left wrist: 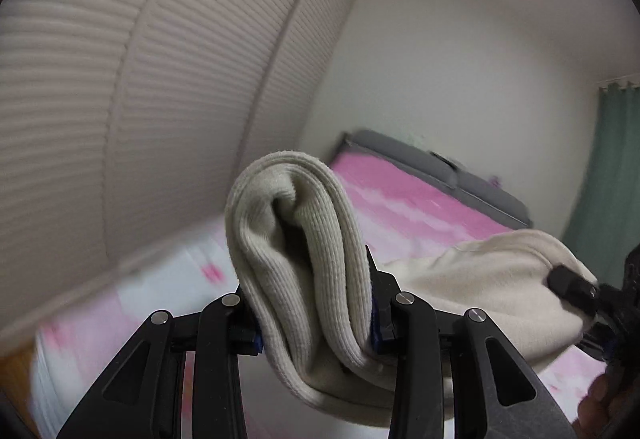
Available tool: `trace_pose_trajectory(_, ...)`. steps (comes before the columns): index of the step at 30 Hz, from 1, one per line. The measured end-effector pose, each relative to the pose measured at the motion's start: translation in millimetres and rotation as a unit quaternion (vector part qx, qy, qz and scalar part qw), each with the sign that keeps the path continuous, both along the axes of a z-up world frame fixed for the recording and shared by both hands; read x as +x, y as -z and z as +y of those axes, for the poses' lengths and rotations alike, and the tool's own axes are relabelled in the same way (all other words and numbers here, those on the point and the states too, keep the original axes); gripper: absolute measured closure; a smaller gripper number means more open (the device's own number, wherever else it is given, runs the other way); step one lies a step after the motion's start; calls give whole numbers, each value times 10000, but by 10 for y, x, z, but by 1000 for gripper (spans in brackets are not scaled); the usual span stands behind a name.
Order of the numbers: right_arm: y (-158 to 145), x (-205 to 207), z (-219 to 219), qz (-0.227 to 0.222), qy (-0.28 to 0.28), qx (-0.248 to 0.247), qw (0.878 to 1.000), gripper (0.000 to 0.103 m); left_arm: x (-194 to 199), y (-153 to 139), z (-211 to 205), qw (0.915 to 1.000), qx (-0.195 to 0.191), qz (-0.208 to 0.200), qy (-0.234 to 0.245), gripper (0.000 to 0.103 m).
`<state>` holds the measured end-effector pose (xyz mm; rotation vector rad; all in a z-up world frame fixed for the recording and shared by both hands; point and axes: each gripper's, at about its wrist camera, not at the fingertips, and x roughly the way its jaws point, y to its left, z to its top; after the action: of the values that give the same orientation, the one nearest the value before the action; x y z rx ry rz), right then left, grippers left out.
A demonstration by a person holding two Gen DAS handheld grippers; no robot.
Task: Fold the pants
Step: 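Lift the folded pants with both grippers and carry them toward the bed corner, then lower the pants onto the duvet and open both grippers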
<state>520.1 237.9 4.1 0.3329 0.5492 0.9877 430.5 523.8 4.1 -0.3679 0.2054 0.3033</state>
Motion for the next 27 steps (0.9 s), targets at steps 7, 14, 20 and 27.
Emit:
trace_pose_trajectory(7,718,730,1352,282,-128,246,9992,62,519,899,1155,9991,136,351,-212,66)
trace_pose_trajectory(14,2349,483,1760,1656,544,-646,9826,60,294,1846,1392,9933,-267,1029,-462,42)
trace_pose_trajectory(20,2634,219,1613,2000,926,-699,9729,53,40,1968,1434,9886,-413,1179,-842,24)
trace_pose_trajectory(27,2585,95,1464,2072,984,-875,9694,45,-213,1662,994,9827,574,1112,-1363,23)
